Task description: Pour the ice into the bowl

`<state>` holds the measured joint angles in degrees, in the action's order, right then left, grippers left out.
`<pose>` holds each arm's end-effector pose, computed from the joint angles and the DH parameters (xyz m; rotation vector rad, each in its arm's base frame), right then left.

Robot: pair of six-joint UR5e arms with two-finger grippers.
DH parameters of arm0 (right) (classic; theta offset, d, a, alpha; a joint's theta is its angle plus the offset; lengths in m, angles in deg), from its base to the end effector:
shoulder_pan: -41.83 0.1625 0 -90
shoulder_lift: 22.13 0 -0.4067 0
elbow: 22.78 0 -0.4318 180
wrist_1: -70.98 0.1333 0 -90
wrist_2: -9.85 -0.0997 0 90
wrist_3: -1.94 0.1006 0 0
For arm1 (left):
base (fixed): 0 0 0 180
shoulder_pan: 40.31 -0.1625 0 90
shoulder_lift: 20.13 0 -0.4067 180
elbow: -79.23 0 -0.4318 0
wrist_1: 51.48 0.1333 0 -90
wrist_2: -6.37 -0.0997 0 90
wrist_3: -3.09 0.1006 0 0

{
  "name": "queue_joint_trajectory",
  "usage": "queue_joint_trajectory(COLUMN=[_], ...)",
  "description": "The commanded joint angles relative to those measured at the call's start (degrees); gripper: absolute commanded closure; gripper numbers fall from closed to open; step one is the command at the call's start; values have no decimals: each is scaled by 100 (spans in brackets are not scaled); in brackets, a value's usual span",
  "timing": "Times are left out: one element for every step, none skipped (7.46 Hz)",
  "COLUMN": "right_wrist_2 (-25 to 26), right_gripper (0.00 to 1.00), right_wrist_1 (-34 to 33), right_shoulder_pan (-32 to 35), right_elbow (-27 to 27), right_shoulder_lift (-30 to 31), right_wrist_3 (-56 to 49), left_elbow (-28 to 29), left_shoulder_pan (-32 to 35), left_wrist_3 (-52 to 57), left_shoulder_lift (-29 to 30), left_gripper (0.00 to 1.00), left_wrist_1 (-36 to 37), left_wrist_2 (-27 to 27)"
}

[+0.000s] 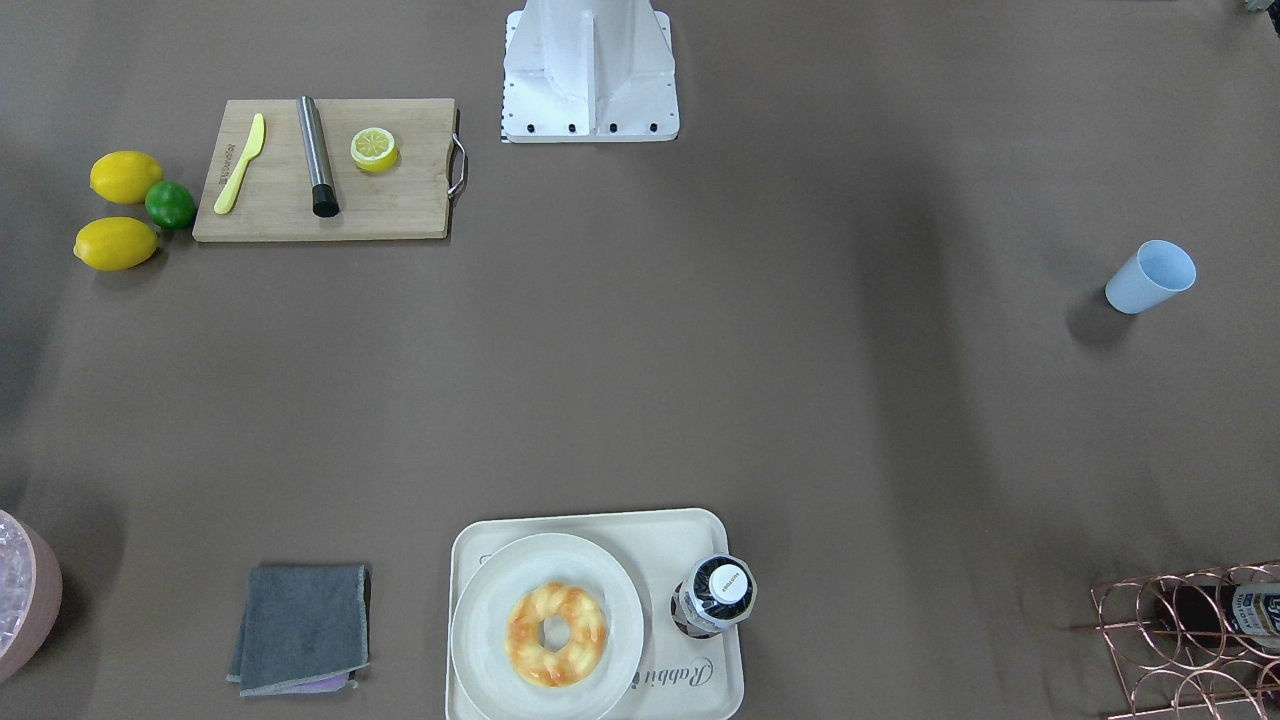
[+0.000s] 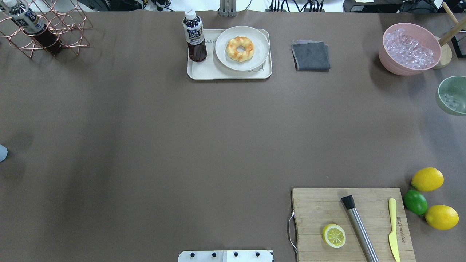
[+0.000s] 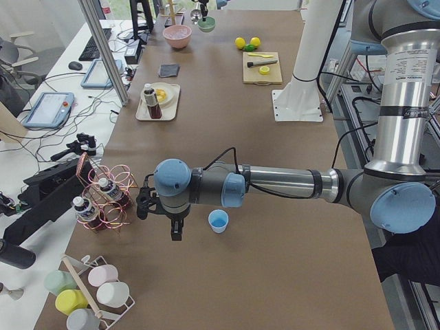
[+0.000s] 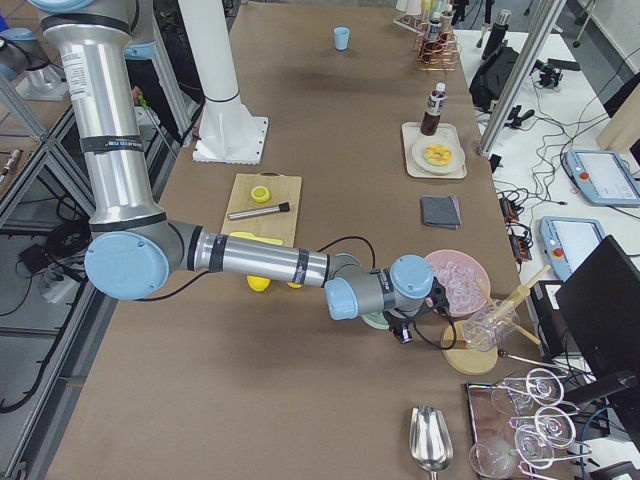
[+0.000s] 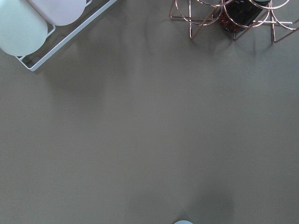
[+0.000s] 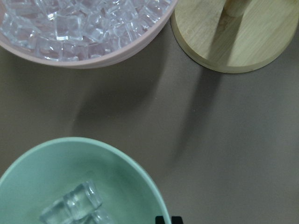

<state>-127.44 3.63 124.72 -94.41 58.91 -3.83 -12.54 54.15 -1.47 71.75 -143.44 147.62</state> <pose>-0.0156 -0.6047 0.6784 0.2090 -0.8272 -0.3064 -0.0974 -0.5437 0.5944 0.0905 0.8942 -0.1029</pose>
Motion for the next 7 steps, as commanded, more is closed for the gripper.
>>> queue_joint_trajectory(right_wrist_2=[0,18,18,27,61,79,97], right_gripper=[100,100,100,100,100,100,100], right_wrist_1=[21,29,169,431,851,1204,1259], right_shoulder_pan=[-106,-185,-255,-413,-623,-756,-775], right_elbow=[8,8,52,122,305,429,430], right_shoulder_lift=[0,-1,8,52,78,87,122], right_wrist_3=[111,190,225,382,575,847,902], left_elbow=[132,89,98,98,141,150,159], left_shoulder_pan=[-24,-24,-33,-85,-85,-85,-85], left_wrist_3=[-1,-1,-10,-1,-1,-1,-1], left_shoulder_lift=[-29,-81,-47,-64,-82,-91,-82], left_gripper=[3,3,3,3,3,3,3], left_wrist_1=[-374,-384,-393,-393,-393,-393,-393], left_wrist_2=[8,8,-1,-1,-44,-45,-1])
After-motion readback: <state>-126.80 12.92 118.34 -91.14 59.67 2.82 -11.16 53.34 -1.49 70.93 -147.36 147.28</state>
